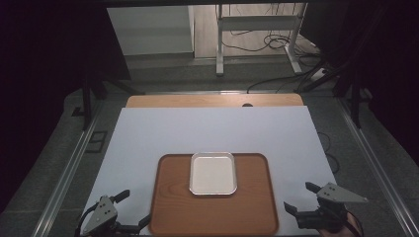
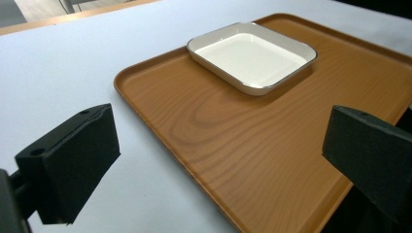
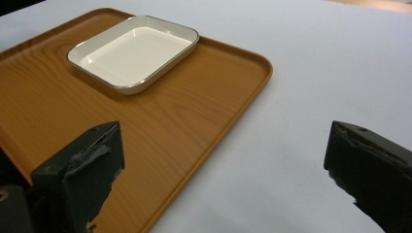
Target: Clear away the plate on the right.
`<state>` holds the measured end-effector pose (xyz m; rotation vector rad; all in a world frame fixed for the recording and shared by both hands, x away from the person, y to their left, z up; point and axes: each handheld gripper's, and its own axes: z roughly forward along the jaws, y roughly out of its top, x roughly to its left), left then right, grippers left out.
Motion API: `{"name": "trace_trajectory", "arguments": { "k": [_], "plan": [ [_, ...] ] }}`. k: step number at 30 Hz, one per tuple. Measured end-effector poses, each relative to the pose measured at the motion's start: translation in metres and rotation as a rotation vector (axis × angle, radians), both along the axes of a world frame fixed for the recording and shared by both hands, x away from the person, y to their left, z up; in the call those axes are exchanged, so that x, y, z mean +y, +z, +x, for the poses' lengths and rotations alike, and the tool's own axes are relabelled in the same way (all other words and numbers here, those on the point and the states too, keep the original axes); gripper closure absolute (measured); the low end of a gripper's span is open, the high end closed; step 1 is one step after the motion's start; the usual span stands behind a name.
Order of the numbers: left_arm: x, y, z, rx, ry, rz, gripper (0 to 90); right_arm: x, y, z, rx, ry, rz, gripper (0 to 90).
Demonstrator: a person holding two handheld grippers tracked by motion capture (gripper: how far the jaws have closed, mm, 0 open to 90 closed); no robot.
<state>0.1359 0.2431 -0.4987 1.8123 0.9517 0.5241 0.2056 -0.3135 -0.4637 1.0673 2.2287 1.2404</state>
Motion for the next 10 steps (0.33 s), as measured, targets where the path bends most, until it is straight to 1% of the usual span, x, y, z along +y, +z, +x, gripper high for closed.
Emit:
{"name": "trace_trajectory", "arguments": {
  "k": [6,10],
  "plan": [
    [0.0047,0.0002,-0.0046,-0.015,0.011,-0.033,0.0,-0.0047,-0.0064,-0.0024,0.026,-0.006,0.016,0.6],
    [0.0058,0.0004,-0.0058,-0.019,0.015,-0.041,0.0,-0.0048,-0.0055,-0.0022,0.019,0.003,0.028,0.5]
  ]
}}
